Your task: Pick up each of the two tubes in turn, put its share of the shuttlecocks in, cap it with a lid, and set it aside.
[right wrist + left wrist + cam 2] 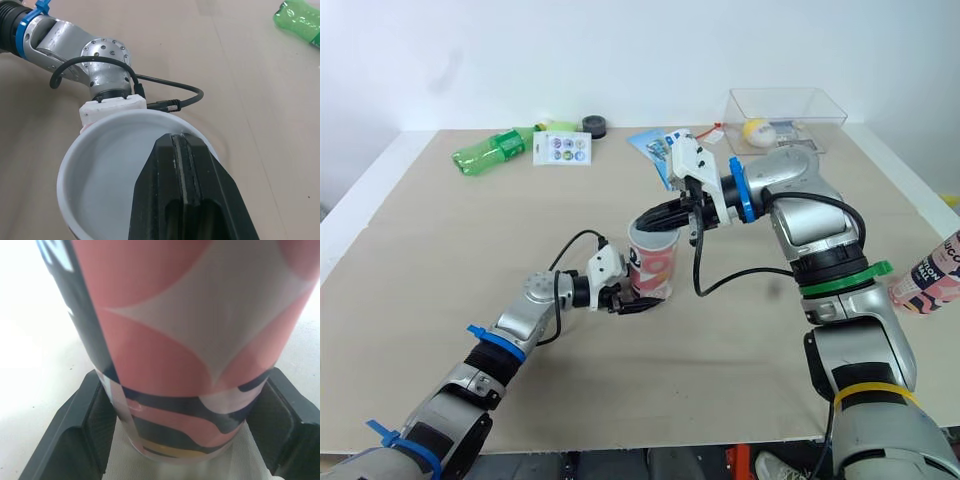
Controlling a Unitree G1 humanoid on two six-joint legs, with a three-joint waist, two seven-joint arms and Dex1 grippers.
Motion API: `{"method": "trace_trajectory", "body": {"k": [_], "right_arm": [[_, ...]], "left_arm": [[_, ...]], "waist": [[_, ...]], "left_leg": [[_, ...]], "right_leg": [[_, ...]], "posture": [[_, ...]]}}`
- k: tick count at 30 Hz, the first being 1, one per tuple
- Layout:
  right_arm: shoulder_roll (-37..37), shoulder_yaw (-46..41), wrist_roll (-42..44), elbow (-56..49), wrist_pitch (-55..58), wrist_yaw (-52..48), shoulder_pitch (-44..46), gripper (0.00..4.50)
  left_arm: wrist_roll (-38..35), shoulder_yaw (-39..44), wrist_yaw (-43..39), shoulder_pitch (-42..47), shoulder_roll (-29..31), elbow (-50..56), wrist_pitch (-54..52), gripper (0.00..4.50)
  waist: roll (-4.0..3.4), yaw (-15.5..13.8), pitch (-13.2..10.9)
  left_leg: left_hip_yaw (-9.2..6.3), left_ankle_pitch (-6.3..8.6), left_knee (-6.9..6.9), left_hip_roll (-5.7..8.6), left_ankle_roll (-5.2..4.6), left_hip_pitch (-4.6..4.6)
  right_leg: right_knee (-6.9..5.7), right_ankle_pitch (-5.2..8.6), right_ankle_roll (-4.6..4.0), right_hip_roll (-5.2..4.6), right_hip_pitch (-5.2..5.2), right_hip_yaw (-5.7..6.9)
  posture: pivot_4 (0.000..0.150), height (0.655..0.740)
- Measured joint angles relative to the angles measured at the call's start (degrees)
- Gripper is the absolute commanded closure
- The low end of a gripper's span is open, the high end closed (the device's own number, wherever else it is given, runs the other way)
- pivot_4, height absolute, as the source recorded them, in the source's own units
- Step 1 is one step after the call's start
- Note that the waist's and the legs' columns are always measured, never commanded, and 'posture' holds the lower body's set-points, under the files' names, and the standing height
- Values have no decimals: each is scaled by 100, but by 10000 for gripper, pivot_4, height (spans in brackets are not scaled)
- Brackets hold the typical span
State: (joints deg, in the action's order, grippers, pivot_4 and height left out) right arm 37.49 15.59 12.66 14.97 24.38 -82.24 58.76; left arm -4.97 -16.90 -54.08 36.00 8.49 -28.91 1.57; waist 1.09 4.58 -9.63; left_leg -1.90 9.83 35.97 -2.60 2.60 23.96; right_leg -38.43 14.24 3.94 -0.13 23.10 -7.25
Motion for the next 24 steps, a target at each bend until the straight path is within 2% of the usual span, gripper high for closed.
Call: {"method": "trace_trajectory", "body": {"k": [8,14,24], "right_arm": [[-109,-75,-2,152,33,-73,75,44883],[159,-130,284,213,616,-478,260,44883],[345,-451,516,195,924,-493,303,44883]], "left_arm": [[-1,9,30,0,1,-51,84,12216],[1,-4,-2,0,-19,35,120,12216],[-1,-4,-13,17,-50,33,186,12216]], "waist": [[0,4,1],[-6,-11,-9],[-8,-17,-18]], "left_leg": [[3,0,-1,0,0,-8],[2,0,-5,2,1,35],[0,4,-48,4,3,37]], "right_leg": [[1,-3,-3,0,-3,-4],[7,-7,24,-2,27,-5],[24,10,23,-3,34,-3]], "posture": [[1500,7400],[1500,7400],[1500,7400]]}}
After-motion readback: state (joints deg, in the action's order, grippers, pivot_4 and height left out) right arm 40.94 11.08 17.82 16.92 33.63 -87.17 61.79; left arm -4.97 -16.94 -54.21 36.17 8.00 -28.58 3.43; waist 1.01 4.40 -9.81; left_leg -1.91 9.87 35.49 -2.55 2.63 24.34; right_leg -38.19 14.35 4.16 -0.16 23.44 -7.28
